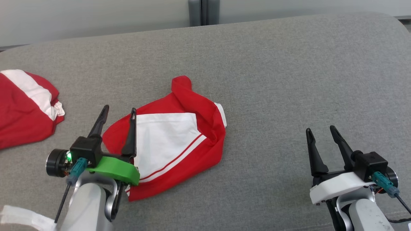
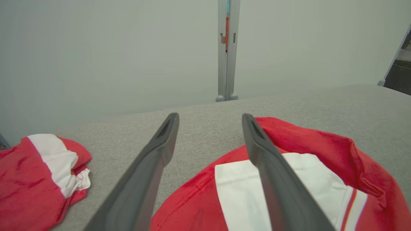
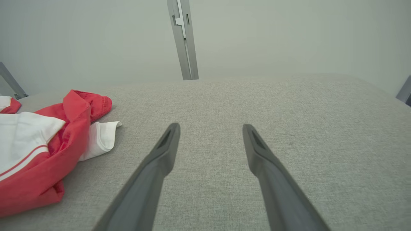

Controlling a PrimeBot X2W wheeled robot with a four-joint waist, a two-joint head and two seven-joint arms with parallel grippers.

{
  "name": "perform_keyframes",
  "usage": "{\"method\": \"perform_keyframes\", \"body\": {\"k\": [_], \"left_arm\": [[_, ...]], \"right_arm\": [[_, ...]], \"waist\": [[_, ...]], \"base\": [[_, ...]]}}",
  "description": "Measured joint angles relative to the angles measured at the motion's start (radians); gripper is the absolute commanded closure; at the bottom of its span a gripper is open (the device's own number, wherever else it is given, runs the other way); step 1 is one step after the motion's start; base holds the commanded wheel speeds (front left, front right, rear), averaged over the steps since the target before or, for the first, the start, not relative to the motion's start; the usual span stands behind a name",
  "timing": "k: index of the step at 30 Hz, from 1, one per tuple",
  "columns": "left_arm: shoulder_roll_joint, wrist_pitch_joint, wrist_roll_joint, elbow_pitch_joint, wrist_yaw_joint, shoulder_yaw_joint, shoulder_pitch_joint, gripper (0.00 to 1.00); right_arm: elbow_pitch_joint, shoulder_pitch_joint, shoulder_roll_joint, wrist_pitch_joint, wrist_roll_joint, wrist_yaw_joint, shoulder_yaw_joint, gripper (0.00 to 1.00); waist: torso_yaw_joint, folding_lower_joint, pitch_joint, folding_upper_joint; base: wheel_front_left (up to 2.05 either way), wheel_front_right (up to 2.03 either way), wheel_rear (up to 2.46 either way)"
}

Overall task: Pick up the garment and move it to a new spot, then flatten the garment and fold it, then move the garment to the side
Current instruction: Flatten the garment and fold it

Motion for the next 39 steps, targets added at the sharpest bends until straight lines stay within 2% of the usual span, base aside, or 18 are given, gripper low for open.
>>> {"method": "perform_keyframes", "body": {"k": [6,15,16,17,25,31,34,39], "left_arm": [[0.039,0.001,-0.052,0.167,-0.003,-0.066,-0.066,0.00],[0.076,0.001,-0.171,0.323,-0.003,-0.163,-0.133,0.00],[0.077,0.001,-0.182,0.331,-0.003,-0.173,-0.141,0.22],[0.076,0.001,-0.193,0.339,-0.003,-0.183,-0.147,1.00],[0.089,0.007,-0.241,0.395,-0.004,-0.254,-0.181,1.00],[0.077,0.001,-0.254,0.220,-0.004,-0.267,-0.139,1.00],[0.072,0.001,-0.291,0.130,-0.004,-0.336,-0.037,1.00],[0.084,0.089,-0.362,-0.003,-0.004,-0.457,0.126,1.00]], "right_arm": [[0.004,-0.015,-0.001,0.000,0.009,0.000,0.004,0.00],[0.007,-0.024,-0.004,0.000,0.015,0.000,0.005,0.00],[0.007,-0.026,-0.005,0.000,0.015,0.000,0.007,0.00],[0.007,-0.028,-0.005,0.000,0.015,0.000,0.007,0.00],[0.010,-0.027,-0.007,0.000,0.014,0.000,0.001,0.00],[0.009,0.012,0.001,0.000,0.012,0.000,-0.010,0.00],[0.010,0.031,0.005,0.000,0.011,0.000,-0.010,0.00],[0.007,0.046,0.008,0.000,0.005,0.000,-0.015,0.00]], "waist": [[-0.033,0.0000,0.024,0.0000],[-0.065,0.0000,0.055,0.0000],[-0.067,0.0000,0.056,0.0000],[-0.068,0.0000,0.055,0.0000],[-0.068,0.0000,0.032,0.0000],[-0.048,0.0000,-0.005,0.0000],[-0.028,0.0000,-0.022,0.0000],[0.018,0.0000,-0.045,0.0000]], "base": [[0.00,0.00,0.00],[0.00,0.00,0.00],[0.00,0.00,0.00],[0.00,0.00,0.00],[0.00,0.00,0.00],[0.00,0.00,0.00],[0.00,0.00,0.00],[0.00,0.00,0.00]]}}
